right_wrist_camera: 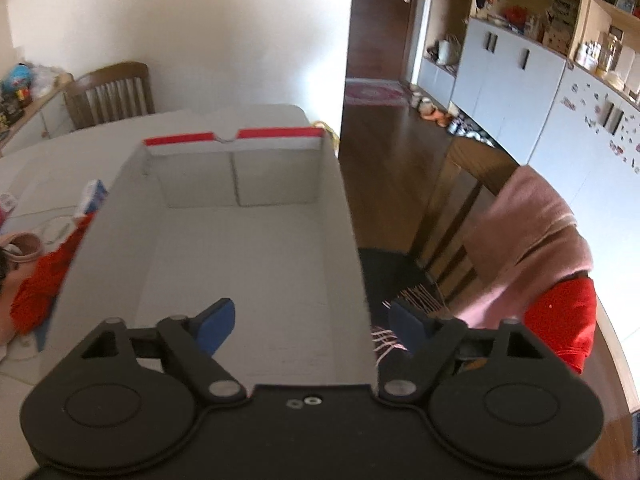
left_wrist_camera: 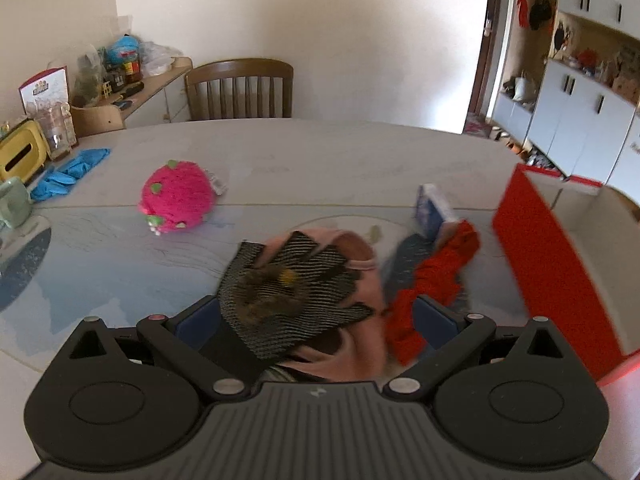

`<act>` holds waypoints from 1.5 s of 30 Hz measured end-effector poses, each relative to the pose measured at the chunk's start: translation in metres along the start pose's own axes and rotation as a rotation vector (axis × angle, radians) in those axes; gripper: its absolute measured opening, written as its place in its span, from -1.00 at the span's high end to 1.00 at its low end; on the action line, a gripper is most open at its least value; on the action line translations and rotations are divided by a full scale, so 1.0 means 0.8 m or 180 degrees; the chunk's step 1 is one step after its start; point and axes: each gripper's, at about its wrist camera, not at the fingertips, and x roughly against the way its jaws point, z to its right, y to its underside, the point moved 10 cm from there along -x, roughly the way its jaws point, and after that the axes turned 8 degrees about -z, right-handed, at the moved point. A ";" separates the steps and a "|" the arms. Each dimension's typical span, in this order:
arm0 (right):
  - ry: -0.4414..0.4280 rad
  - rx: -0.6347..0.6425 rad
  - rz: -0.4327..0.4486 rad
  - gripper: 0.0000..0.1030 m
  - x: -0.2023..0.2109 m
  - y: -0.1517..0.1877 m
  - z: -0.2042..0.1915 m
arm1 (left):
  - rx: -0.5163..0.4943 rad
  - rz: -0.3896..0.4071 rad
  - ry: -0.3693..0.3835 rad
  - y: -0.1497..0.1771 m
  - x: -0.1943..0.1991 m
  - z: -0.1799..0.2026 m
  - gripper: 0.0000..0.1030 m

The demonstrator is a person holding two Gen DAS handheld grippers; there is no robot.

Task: Organize objects
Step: 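Reach the left gripper to the brown bead bracelet and grasp it, then lift the bracelet with the left gripper and carry it into the white box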

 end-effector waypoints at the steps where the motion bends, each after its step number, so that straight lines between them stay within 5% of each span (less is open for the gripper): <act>1: 0.0016 -0.0016 -0.0022 -0.60 -0.004 0.000 0.002 | -0.0004 -0.0012 -0.0024 0.000 -0.004 -0.005 -0.99; 7: 0.0056 -0.0025 -0.0200 -0.48 -0.029 0.003 0.006 | -0.0037 -0.0096 -0.0104 0.001 -0.031 -0.029 -0.87; 19: 0.0087 -0.0040 -0.0378 0.08 -0.052 0.004 0.002 | -0.0159 -0.0205 -0.0097 0.005 -0.063 -0.044 -0.17; 24: 0.0167 -0.0150 -0.0385 0.55 -0.054 0.003 0.016 | -0.0255 -0.0168 -0.0021 0.003 -0.061 -0.036 0.24; 28: 0.0200 -0.0187 -0.0403 0.81 -0.055 0.003 0.025 | -0.0305 -0.0126 0.0047 0.001 -0.057 -0.030 0.37; 36: 0.0182 -0.0120 -0.0415 0.84 -0.054 0.006 0.025 | -0.0495 -0.0055 0.0160 -0.007 -0.048 -0.022 0.75; 45: 0.0193 -0.0148 -0.0448 0.86 -0.053 0.006 0.021 | -0.0573 0.0037 0.0340 -0.022 -0.030 -0.023 0.83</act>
